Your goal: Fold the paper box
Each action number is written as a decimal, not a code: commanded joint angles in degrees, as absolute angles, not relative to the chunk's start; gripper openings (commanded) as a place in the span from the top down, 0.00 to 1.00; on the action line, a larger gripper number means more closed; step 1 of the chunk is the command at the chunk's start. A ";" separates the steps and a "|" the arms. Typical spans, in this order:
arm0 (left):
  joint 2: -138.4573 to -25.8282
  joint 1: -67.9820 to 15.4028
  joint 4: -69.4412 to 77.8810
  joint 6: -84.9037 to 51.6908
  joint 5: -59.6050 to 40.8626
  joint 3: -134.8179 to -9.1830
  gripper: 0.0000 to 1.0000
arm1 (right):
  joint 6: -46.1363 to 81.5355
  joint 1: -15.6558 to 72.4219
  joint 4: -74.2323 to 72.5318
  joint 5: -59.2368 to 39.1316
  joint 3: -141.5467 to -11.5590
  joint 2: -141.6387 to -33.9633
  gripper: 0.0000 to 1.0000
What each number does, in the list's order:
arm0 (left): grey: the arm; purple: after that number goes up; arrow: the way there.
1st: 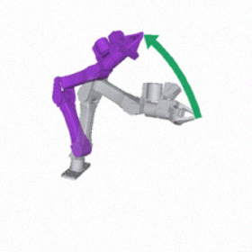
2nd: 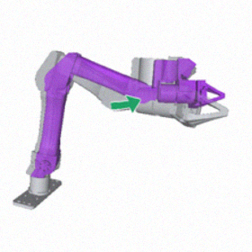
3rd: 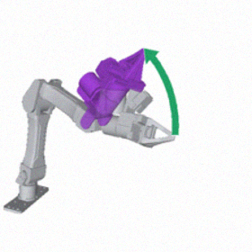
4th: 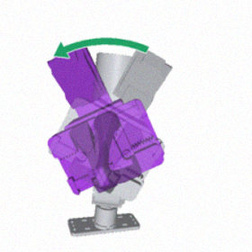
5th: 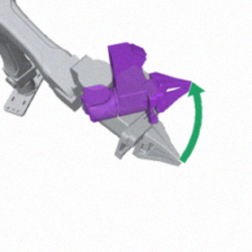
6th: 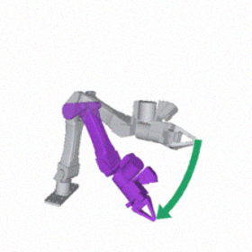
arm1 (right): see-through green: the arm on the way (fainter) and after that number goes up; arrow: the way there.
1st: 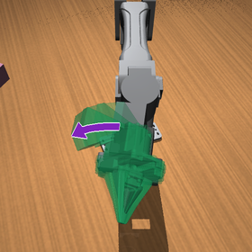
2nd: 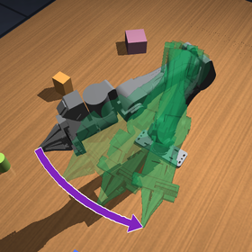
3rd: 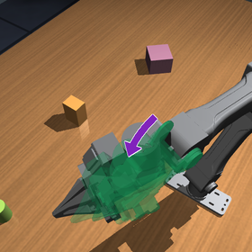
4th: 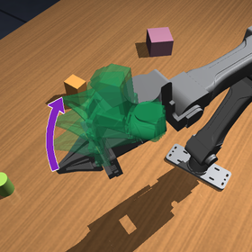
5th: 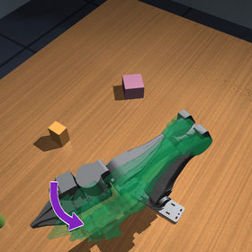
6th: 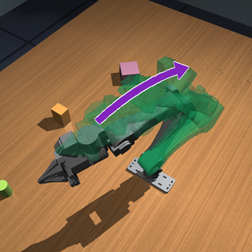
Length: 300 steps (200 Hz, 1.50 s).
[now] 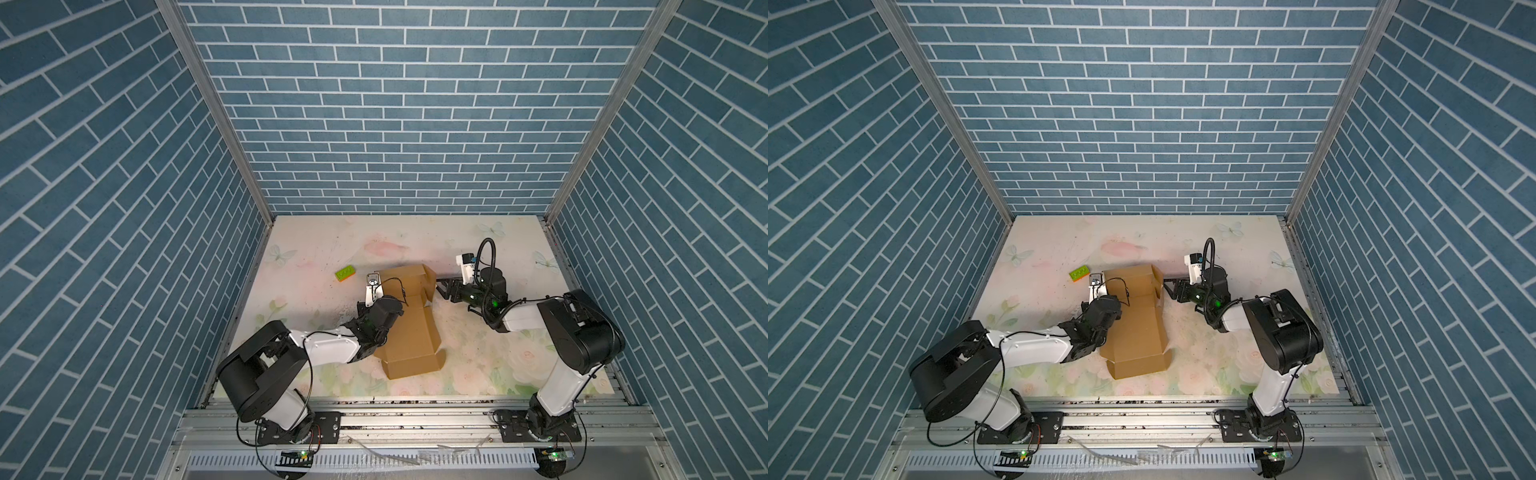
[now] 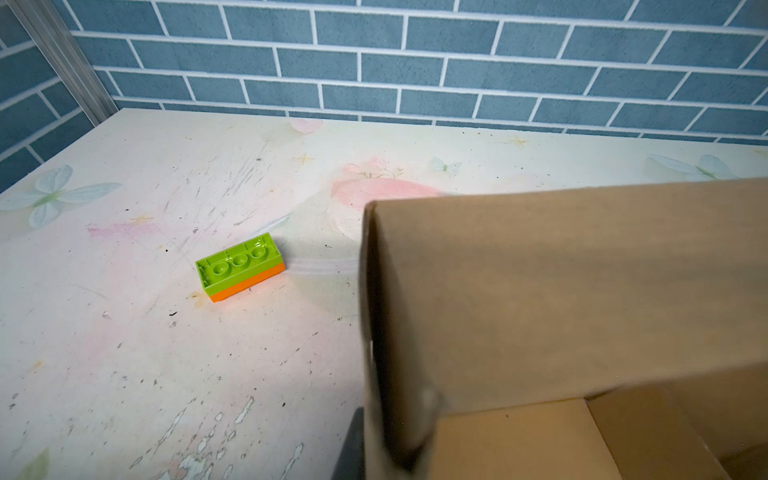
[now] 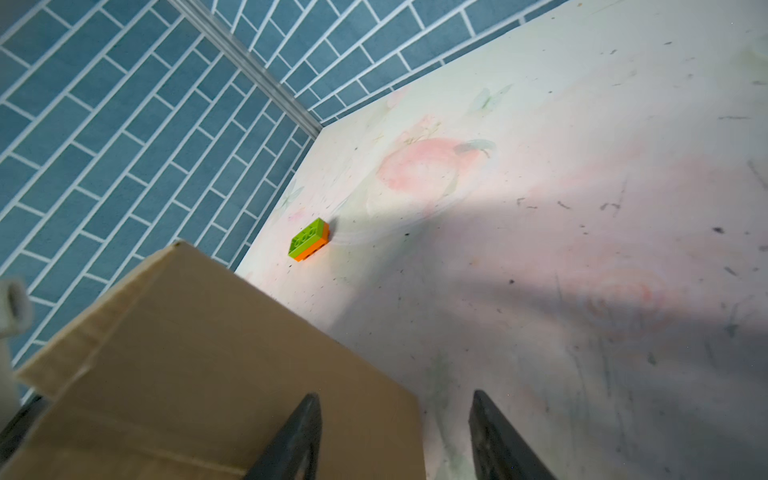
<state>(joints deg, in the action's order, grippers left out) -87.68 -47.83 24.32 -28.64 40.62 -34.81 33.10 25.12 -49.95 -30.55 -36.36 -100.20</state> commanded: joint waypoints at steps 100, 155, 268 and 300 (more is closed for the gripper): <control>-86.16 -47.42 18.32 -28.99 35.62 -38.70 0.89 | 23.20 28.92 -46.25 -35.77 -34.10 -94.93 0.43; -82.92 -44.00 11.22 -31.67 28.25 -41.25 0.89 | 20.67 28.94 -47.34 -37.64 -32.25 -92.28 0.43; -82.00 -36.94 1.58 -33.64 11.05 -46.77 0.89 | 18.07 28.96 -47.25 -41.08 -32.83 -89.52 0.45; -82.85 -35.58 -1.68 -33.62 7.40 -49.40 0.89 | 18.11 29.00 -47.59 -41.51 -32.69 -88.52 0.45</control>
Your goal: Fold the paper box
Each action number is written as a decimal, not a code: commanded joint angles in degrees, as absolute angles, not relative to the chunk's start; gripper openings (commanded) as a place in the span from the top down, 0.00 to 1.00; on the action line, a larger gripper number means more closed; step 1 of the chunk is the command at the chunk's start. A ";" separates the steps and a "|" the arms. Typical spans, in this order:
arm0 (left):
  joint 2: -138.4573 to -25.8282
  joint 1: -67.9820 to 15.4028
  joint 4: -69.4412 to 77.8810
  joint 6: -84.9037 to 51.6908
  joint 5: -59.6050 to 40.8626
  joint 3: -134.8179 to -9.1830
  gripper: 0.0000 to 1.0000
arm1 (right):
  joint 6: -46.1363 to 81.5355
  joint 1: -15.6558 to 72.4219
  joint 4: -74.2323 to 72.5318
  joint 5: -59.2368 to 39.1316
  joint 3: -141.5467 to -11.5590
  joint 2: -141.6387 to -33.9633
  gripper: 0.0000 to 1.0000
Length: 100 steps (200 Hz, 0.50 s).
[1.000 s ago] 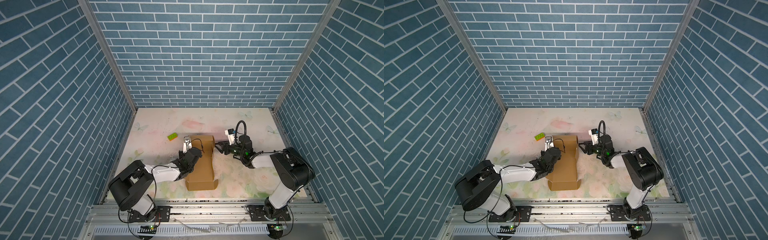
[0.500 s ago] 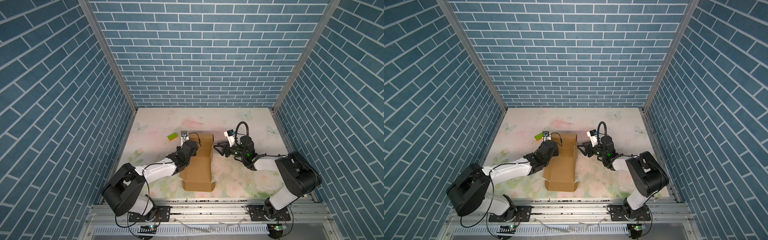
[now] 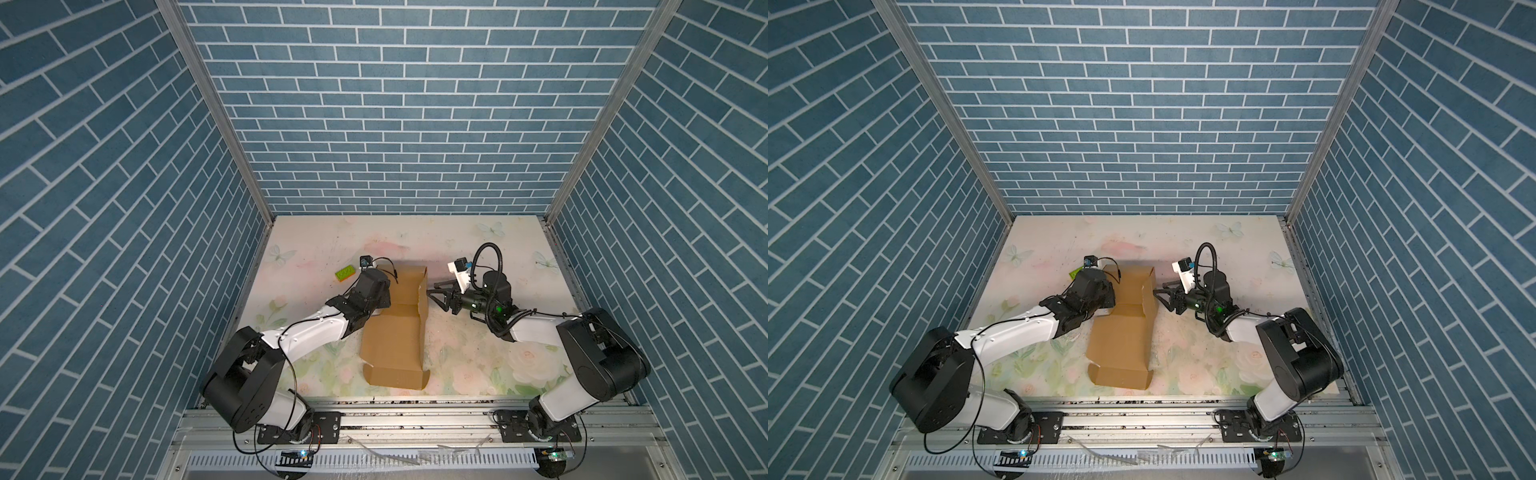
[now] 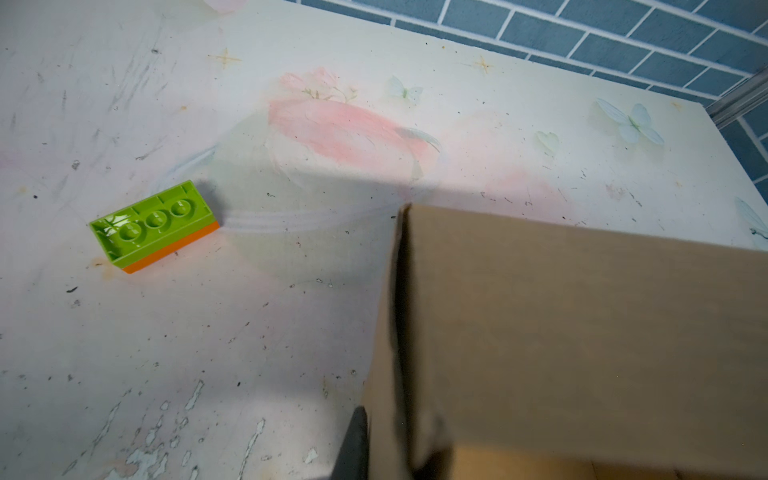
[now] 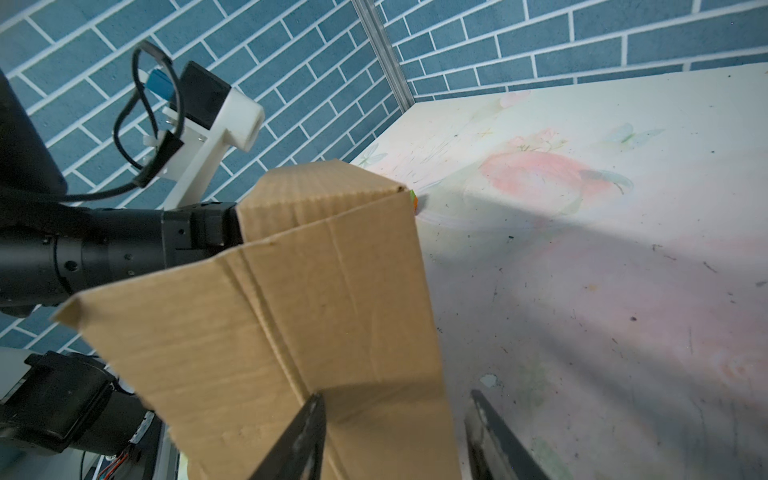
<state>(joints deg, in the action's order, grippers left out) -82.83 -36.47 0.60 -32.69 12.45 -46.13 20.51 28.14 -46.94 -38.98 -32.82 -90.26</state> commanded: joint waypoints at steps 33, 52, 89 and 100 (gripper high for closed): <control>-83.66 -33.90 -3.74 -33.93 2.79 -51.64 0.89 | 18.02 28.98 -47.22 -42.24 -33.52 -88.09 0.45; -84.30 -32.70 -4.99 -34.50 0.37 -52.70 0.89 | 18.11 29.00 -47.02 -42.45 -33.81 -87.56 0.45; -85.18 -31.31 -7.88 -34.24 -1.72 -55.20 0.89 | 17.50 29.18 -45.62 -42.46 -33.92 -86.07 0.45; -85.65 -31.12 -8.94 -34.05 -2.16 -56.11 0.89 | 17.04 29.47 -44.98 -42.32 -34.02 -85.62 0.45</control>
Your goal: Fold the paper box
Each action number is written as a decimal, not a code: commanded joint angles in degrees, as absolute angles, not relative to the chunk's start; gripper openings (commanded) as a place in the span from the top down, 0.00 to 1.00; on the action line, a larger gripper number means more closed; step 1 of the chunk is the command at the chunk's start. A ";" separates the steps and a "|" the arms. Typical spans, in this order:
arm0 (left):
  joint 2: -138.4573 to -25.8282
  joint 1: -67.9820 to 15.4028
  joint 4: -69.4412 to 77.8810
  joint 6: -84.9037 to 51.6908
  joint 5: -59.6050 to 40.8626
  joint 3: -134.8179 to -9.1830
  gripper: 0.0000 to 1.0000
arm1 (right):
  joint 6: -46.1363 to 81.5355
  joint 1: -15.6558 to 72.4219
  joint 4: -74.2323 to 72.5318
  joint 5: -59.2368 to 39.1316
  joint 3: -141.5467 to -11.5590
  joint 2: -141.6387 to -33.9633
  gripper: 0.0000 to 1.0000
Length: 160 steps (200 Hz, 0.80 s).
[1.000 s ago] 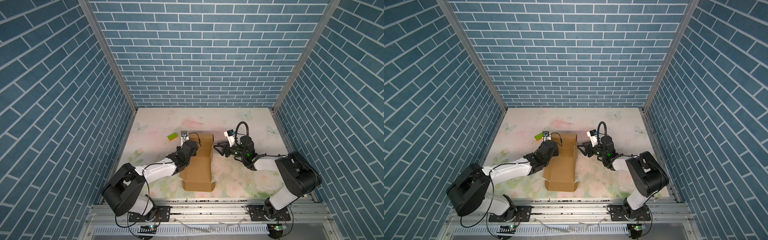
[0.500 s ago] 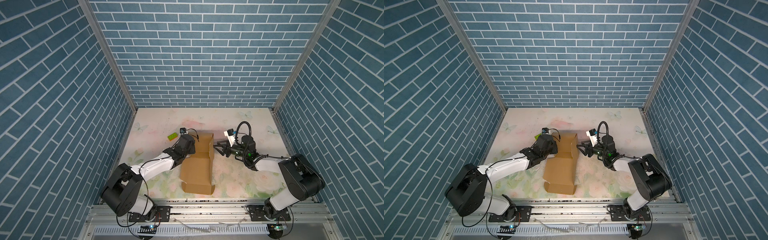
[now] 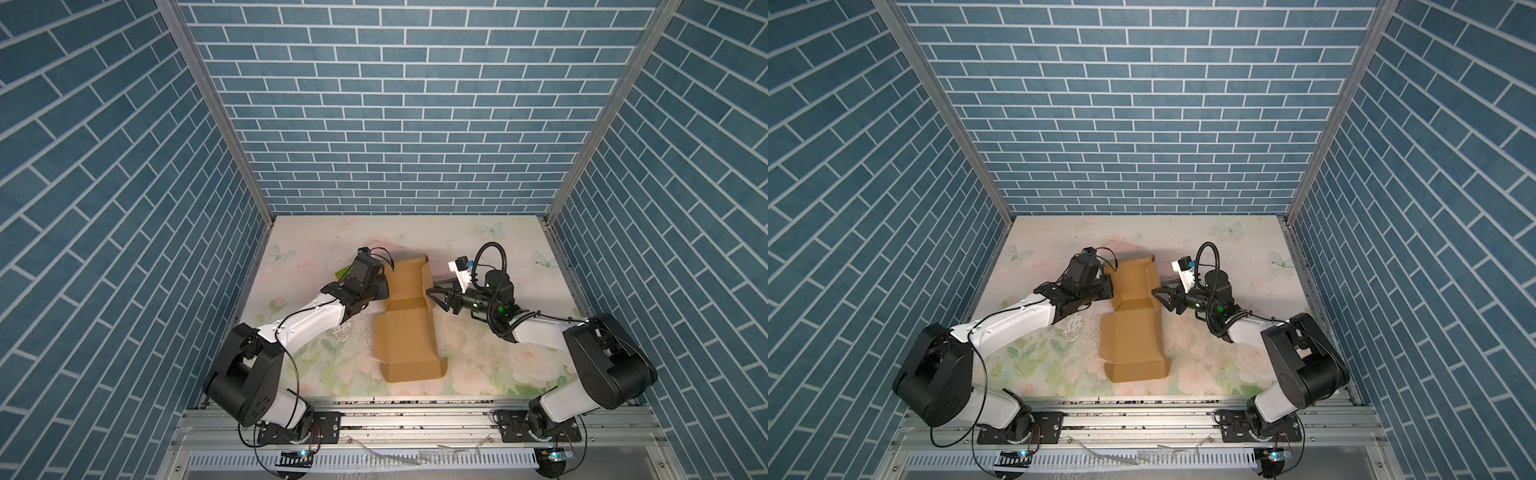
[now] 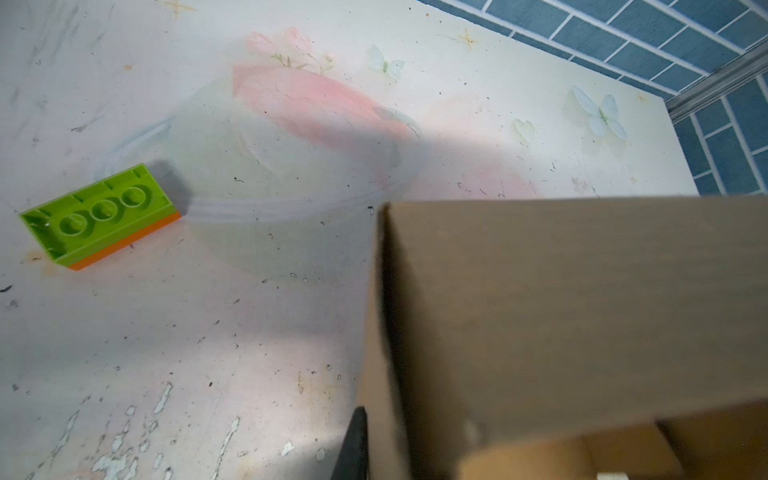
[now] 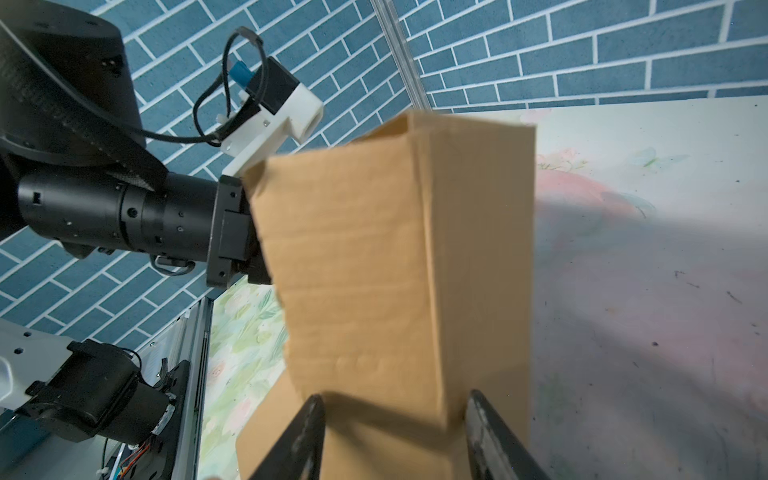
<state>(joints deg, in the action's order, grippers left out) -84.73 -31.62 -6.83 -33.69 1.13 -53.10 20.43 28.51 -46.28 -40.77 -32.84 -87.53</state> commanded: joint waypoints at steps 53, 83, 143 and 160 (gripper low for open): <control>-85.18 -30.83 -8.51 -34.01 -2.17 -56.21 0.89 | 13.35 31.23 -39.77 -39.23 -35.89 -85.30 0.45; -84.73 -30.82 -8.00 -34.10 -2.05 -55.63 0.89 | 11.26 32.28 -37.33 -35.87 -36.96 -85.25 0.45; -84.70 -30.85 -7.77 -34.16 -2.07 -55.70 0.89 | 9.96 32.92 -34.92 -29.36 -39.67 -85.88 0.45; -85.12 -30.86 -8.85 -33.97 -2.37 -56.69 0.89 | 10.01 32.93 -33.65 -28.06 -40.79 -86.21 0.45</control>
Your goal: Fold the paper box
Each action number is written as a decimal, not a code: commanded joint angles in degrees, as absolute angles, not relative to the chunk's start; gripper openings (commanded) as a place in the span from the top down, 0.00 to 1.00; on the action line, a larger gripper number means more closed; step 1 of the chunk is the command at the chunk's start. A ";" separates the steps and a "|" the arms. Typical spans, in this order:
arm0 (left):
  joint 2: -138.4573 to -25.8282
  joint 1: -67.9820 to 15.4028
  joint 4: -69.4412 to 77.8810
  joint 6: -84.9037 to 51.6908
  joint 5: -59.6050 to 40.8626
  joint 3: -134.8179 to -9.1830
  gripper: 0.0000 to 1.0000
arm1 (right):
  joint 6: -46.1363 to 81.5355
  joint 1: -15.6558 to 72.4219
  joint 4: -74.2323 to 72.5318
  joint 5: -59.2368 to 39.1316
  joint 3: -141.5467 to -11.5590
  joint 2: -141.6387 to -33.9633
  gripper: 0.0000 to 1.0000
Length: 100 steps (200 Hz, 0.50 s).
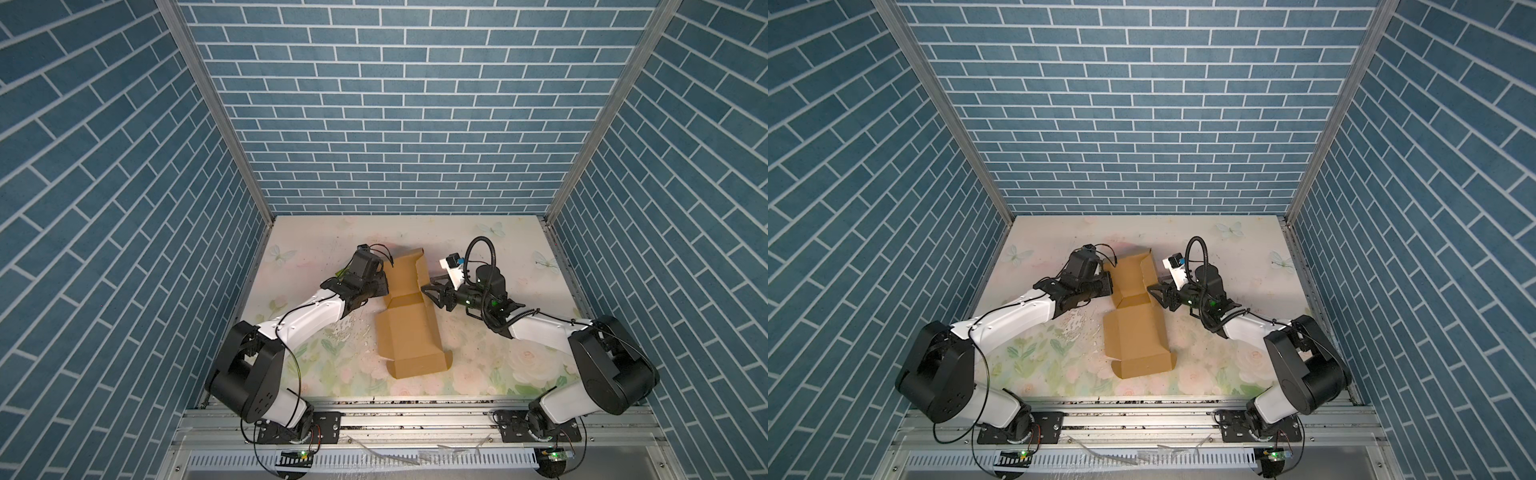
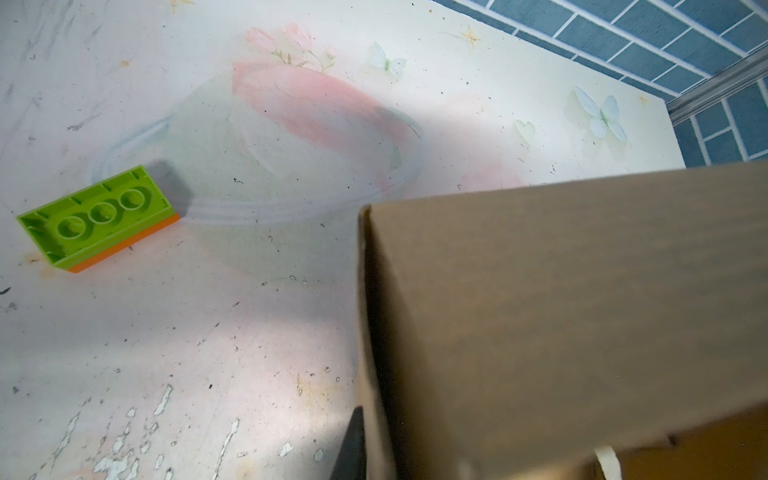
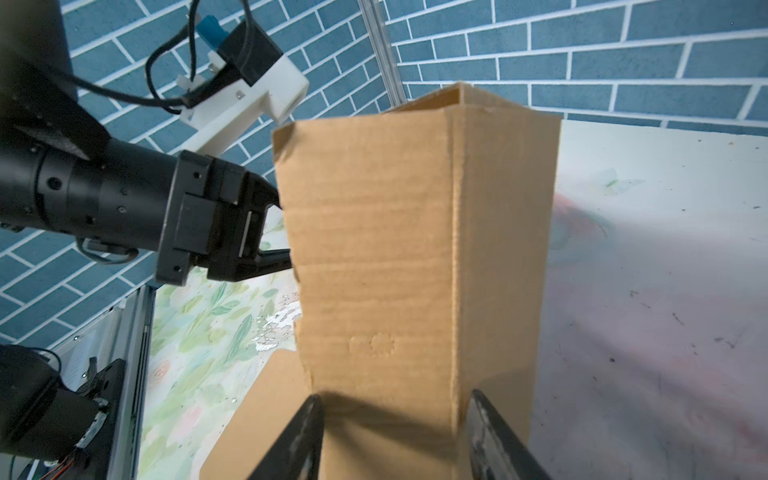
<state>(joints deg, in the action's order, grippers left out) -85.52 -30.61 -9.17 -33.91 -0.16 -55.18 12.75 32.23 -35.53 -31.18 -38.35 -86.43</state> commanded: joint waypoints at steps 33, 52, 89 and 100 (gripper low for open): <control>-86.55 -30.68 -12.28 -33.03 -3.75 -59.76 0.89 | 9.71 32.95 -32.23 -27.95 -42.29 -86.44 0.44; -87.77 -29.83 -13.38 -32.95 -5.75 -61.39 0.89 | 9.49 32.96 -30.91 -28.12 -43.48 -86.69 0.45; -87.77 -29.44 -13.55 -32.79 -6.32 -62.23 0.89 | 8.89 32.96 -29.85 -26.99 -44.51 -87.55 0.46; -87.54 -29.44 -13.40 -32.81 -6.33 -62.14 0.88 | 8.52 32.96 -29.37 -26.17 -44.77 -87.91 0.46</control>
